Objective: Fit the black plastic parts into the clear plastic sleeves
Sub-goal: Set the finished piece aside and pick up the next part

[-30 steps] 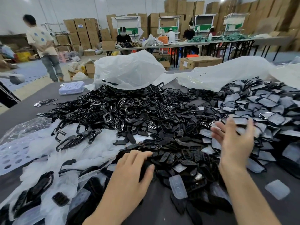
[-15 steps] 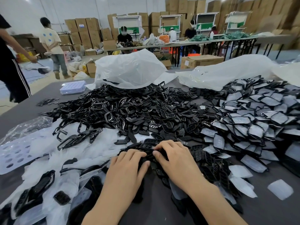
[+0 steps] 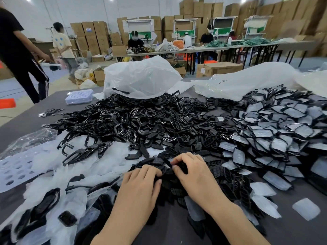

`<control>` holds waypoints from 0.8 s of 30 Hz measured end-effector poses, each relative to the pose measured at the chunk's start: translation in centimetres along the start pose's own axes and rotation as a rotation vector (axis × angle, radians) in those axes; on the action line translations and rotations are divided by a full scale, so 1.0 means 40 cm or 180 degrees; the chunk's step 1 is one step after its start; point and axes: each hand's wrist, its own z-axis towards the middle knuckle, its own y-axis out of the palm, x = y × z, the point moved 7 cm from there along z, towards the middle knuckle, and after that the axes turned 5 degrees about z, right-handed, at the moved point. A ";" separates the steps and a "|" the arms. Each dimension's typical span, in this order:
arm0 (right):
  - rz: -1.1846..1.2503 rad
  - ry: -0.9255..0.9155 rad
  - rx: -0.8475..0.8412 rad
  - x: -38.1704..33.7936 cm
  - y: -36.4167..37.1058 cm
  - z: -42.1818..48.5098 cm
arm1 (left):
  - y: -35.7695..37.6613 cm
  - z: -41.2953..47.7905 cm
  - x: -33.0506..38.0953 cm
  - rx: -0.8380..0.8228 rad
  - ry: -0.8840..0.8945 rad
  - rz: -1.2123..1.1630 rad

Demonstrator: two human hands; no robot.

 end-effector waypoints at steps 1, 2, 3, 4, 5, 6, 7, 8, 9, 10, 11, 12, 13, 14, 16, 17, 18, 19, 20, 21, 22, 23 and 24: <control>0.0039 -0.0019 0.0034 -0.002 -0.002 0.000 | 0.002 0.000 -0.001 -0.0003 0.0001 -0.0001; 0.0086 -0.0040 0.0072 -0.004 -0.005 -0.001 | 0.003 0.000 -0.002 0.0000 0.0010 0.0012; 0.0149 -0.0062 0.0123 -0.008 -0.009 -0.002 | 0.003 -0.001 -0.002 -0.0011 0.0003 0.0031; 0.0217 -0.0084 0.0188 -0.012 -0.014 -0.002 | 0.005 -0.001 -0.002 -0.0009 -0.0003 0.0052; 0.0287 -0.0105 0.0260 -0.015 -0.020 -0.002 | 0.006 -0.002 -0.002 -0.0016 -0.0021 0.0064; 0.0366 -0.0119 0.0336 -0.018 -0.027 -0.003 | 0.007 -0.001 -0.002 -0.0037 -0.0049 0.0055; 0.0470 -0.0124 0.0413 -0.020 -0.035 -0.004 | 0.008 -0.001 -0.005 -0.0093 -0.0115 0.0007; 0.0613 -0.0109 0.0490 -0.021 -0.042 -0.005 | 0.010 -0.001 -0.010 -0.0157 -0.0246 -0.0120; 0.0787 -0.0076 0.0562 -0.020 -0.050 -0.006 | 0.009 -0.001 -0.020 -0.0188 -0.0462 -0.0391; 0.0967 -0.0034 0.0628 -0.018 -0.057 -0.006 | 0.006 -0.002 -0.035 -0.0153 -0.0756 -0.0802; 0.1138 0.0006 0.0681 -0.017 -0.063 -0.006 | 0.004 -0.005 -0.050 -0.0078 -0.1102 -0.1319; 0.1303 0.0041 0.0722 -0.016 -0.068 -0.006 | 0.002 -0.008 -0.063 0.0026 -0.1437 -0.1864; 0.1460 0.0074 0.0753 -0.015 -0.071 -0.004 | -0.003 -0.010 -0.071 0.0123 -0.1691 -0.2339; 0.1605 0.0112 0.0767 -0.013 -0.072 -0.002 | -0.010 -0.009 -0.076 0.0211 -0.1853 -0.2681; 0.1838 0.0196 0.0735 -0.009 -0.068 0.000 | -0.020 -0.005 -0.077 0.0275 -0.2017 -0.3027; 0.1926 0.0228 0.0697 -0.009 -0.064 0.001 | -0.024 -0.005 -0.077 0.0274 -0.2058 -0.3124; 0.1996 0.0249 0.0650 -0.010 -0.058 0.001 | -0.026 -0.005 -0.076 0.0282 -0.2089 -0.3202; 0.2048 0.0264 0.0598 -0.011 -0.052 0.001 | -0.026 -0.006 -0.077 0.0297 -0.2106 -0.3256; 0.2087 0.0281 0.0544 -0.013 -0.046 0.000 | -0.026 -0.006 -0.078 0.0308 -0.2112 -0.3291; 0.2125 0.0296 0.0493 -0.014 -0.039 0.000 | -0.025 -0.005 -0.077 0.0307 -0.2109 -0.3316; 0.2173 0.0307 0.0447 -0.015 -0.034 0.000 | -0.024 -0.004 -0.077 0.0293 -0.2099 -0.3332; 0.2229 0.0318 0.0407 -0.016 -0.030 0.000 | -0.022 -0.003 -0.076 0.0281 -0.2086 -0.3346; 0.2282 0.0330 0.0372 -0.018 -0.026 0.000 | -0.020 -0.003 -0.077 0.0280 -0.2076 -0.3360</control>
